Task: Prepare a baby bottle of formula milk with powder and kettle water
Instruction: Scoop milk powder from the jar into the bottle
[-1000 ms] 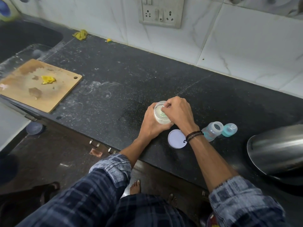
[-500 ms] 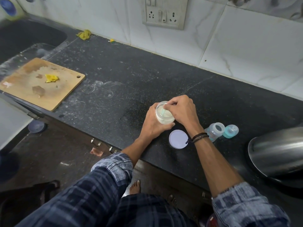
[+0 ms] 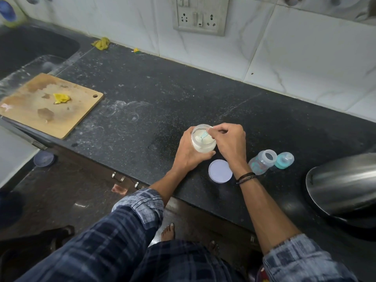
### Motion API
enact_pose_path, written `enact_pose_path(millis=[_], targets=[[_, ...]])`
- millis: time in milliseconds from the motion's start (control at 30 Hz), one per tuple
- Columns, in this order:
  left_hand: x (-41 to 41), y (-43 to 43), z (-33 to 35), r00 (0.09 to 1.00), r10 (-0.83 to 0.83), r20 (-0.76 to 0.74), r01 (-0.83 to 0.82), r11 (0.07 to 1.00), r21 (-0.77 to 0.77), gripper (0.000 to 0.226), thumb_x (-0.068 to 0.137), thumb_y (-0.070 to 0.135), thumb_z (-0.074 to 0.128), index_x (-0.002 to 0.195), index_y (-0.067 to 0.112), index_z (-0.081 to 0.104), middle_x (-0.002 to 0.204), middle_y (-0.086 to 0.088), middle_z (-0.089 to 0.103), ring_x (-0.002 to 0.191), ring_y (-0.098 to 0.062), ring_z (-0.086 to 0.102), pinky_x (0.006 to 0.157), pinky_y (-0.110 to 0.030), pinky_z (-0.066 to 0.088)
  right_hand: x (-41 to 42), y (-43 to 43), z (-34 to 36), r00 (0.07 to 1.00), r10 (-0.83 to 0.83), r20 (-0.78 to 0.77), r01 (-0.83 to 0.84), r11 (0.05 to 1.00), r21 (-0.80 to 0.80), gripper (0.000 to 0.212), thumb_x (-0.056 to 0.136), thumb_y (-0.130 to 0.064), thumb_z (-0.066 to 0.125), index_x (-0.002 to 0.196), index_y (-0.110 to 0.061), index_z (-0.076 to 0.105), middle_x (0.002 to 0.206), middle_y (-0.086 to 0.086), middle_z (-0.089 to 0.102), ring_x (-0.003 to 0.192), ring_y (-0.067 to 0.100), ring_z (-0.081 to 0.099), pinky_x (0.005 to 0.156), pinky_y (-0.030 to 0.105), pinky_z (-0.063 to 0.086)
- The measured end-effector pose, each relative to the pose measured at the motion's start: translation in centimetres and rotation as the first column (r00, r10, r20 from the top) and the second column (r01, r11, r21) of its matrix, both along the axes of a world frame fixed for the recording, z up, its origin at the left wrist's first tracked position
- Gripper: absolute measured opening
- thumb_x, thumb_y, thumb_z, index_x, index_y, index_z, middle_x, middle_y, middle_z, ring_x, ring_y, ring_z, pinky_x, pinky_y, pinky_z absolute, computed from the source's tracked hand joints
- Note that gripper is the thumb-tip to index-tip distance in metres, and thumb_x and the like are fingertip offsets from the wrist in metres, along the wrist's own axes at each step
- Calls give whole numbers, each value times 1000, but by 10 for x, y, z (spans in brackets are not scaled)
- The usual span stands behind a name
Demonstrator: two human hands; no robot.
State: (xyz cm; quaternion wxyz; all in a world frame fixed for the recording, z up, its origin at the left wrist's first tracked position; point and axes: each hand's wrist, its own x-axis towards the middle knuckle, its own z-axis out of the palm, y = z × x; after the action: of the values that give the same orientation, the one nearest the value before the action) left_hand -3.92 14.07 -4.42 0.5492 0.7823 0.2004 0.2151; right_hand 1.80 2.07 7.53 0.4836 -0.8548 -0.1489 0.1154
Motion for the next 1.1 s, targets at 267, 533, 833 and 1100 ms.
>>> enact_pose_path(millis=[267,533,833,1100], targets=[[0,-1,-2,1000,16,-2,-16,1000,27,73,60,33,99,124,24,64,120,2,70,115,-23,67,97,-47,55,-6,-6,-16,995,-64,-81,77,984,163,2,83,-19,82,82,-19,82,73,-13,76,71,-1,70,60,12,48],[-4,-5,7,997,7,83,-11,999,44,72,60,31,100,122,32,64,120,8,70,114,-17,69,96,-38,56,-14,-4,-20,998,-56,33,52,993,107,8,86,-22,81,89,-14,82,83,-9,76,82,10,72,73,28,56],[-9,-9,11,997,33,65,-39,995,97,60,70,54,89,121,55,56,126,28,56,120,-5,60,98,-25,51,-28,8,-18,983,43,179,-53,997,51,5,85,-17,78,82,-13,81,83,-7,75,78,9,66,75,24,50],[-6,-6,9,996,37,83,-41,998,54,67,65,36,99,121,36,65,121,13,69,114,-13,69,93,-29,56,-21,0,-10,1000,-10,3,9,981,194,5,81,-18,80,76,-16,80,70,-10,73,69,5,67,69,27,53]])
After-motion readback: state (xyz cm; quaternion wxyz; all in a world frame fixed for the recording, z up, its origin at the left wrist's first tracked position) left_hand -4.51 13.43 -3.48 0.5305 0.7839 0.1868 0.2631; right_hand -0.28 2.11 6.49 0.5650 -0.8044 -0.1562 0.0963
